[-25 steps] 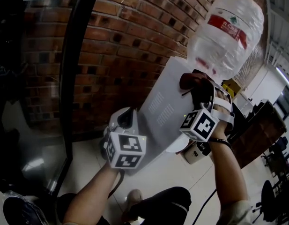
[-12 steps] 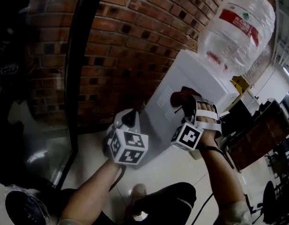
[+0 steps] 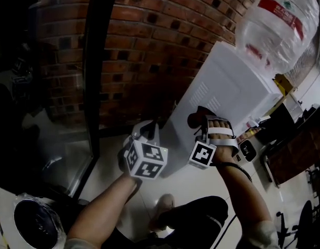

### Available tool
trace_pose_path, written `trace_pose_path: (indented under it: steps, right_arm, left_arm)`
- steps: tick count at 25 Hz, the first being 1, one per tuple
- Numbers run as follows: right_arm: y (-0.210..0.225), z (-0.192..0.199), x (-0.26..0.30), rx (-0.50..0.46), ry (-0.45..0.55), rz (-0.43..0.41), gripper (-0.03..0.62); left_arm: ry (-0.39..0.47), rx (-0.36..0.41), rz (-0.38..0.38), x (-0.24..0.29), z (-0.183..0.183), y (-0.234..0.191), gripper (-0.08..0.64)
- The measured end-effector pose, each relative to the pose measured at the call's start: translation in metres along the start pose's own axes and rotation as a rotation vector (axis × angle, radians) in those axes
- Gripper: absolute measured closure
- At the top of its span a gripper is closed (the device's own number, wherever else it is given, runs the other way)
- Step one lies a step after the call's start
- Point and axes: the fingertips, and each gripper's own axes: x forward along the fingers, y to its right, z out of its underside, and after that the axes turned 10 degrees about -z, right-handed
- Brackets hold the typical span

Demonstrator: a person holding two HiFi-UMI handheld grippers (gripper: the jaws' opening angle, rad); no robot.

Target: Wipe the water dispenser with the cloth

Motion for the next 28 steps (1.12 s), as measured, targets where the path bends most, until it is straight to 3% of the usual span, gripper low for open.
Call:
trace_pose_path:
  steps: [7,15,20,24,28]
  right_arm:
    - [-0.061,-0.034,0.024,-0.032,0.038,-0.088,0.517]
    - [-0.15,-0.07,0.051,-0.161,0.047,-0.196,0.517]
    - [-0.206,-0.087,0.06,-0.109,0.03,-0.322,0.517]
    - [-0.243,-0.102,0.077,-0.061,0.016,-0.371,0.517]
    - [-0.278,-0.113,0.09,-0.111,-0.006,-0.404,0.517]
  left_arm:
    - [-0.056,-0.015,0.017,-0.001,0.041,0.007,0.56]
    - [-0.11,0.04,0.019,-0.005,0.116,0.009,0.56]
    - [-0.158,-0.055,-0.019,0.004,0.167,0.003,0.56]
    - [-0.196,-0.018,-0.002,0.01,0.194,0.011,0.56]
    - [-0.218,-0.026,0.014,0.012,0.209,0.022,0.56]
